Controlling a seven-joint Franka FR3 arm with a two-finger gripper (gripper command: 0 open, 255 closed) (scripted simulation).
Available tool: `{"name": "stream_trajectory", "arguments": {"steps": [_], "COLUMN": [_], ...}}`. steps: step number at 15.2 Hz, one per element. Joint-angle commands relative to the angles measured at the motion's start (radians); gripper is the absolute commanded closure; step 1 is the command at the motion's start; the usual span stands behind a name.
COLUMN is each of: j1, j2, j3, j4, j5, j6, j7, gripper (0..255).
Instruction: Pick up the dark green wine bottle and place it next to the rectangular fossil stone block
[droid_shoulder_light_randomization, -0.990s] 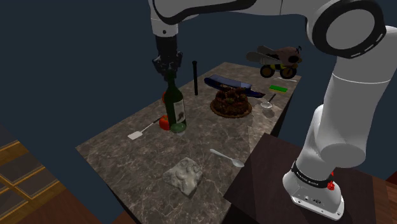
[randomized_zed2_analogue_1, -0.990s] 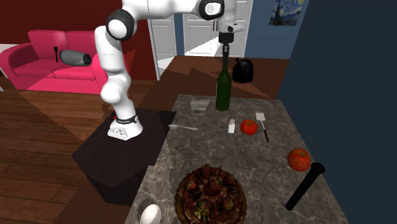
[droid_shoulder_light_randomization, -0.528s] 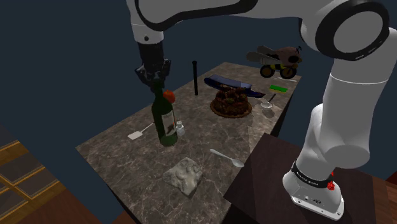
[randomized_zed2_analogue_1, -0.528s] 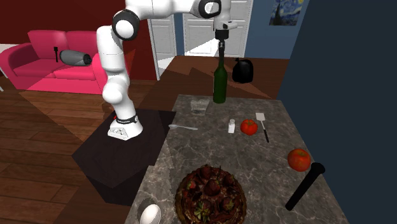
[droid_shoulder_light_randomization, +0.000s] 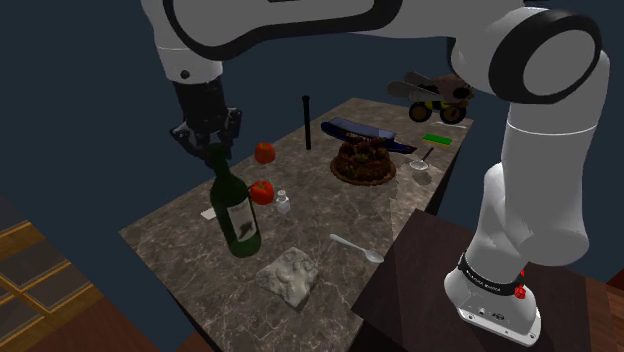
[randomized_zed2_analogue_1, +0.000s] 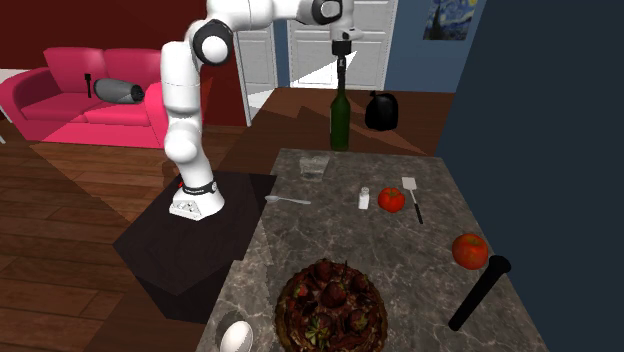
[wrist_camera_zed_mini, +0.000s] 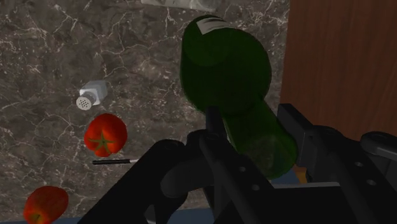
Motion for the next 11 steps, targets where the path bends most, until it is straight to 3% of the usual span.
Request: {"name": "stream_trajectory", "arguments": {"steps": [1,6,11], "j1": [0.032,0.124,0.237], "j2": [0.039,0.157,0.331], "j3": [0.016,0.046,0.059], "j4": [0.053,0.223,0.495], "j5": [-0.014,-0.055,-0.104], "j6": [-0.016,-0.078,-0.184], "j7": [0.046,0.151,0.235], "gripper": [255,255,255]}}
